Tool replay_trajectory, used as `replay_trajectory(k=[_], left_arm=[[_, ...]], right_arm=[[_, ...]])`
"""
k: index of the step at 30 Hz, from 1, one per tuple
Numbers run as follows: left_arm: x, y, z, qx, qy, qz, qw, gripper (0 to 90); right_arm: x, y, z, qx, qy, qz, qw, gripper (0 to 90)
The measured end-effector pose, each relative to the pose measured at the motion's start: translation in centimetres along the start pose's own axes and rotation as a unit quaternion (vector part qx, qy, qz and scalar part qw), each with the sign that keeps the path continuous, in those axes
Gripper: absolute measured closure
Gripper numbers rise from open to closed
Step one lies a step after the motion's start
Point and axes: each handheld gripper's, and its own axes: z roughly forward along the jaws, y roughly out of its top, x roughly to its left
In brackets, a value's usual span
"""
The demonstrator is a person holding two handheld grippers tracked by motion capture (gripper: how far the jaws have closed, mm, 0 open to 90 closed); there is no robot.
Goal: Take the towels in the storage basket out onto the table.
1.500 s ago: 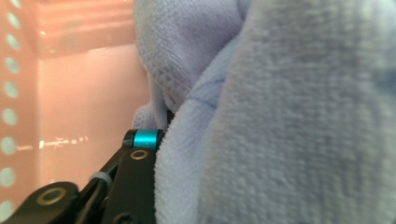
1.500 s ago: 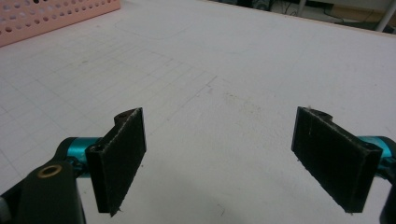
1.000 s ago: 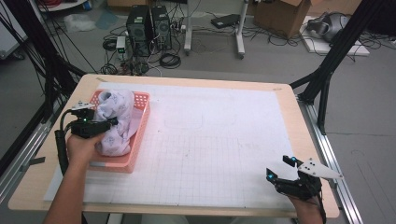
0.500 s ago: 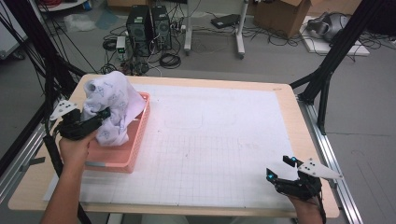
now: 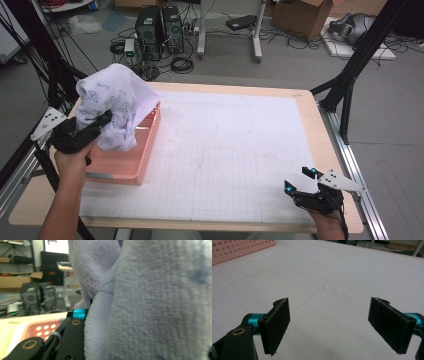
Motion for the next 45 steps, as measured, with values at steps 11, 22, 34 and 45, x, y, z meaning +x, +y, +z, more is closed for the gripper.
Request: replay_trajectory(k=[11,22,34,45], left_arm=[[-3.0,1.0,0.8,-0.015,-0.082,0.014,0.9964,60.9],[-8.5,0.7,3.8,-0.01,-0.169,0.029,0.9852,60.7],[-14.4,-1.7,8.0,0.021,-0.224,0.034,0.9737,60.3],[-19.2,-5.5,12.4,0.078,-0.266,0.035,0.9602,60.0]], right_arm=[[0.0,0.0,0.0,0.0,0.001,0.001,1.0,16.7],[-0.1,0.0,-0.1,-0.001,0.001,0.003,1.0,16.8],[-0.2,0.0,-0.2,-0.001,0.0,0.003,1.0,16.8],[-0.4,-0.1,-0.2,0.0,-0.001,0.003,1.0,16.9]])
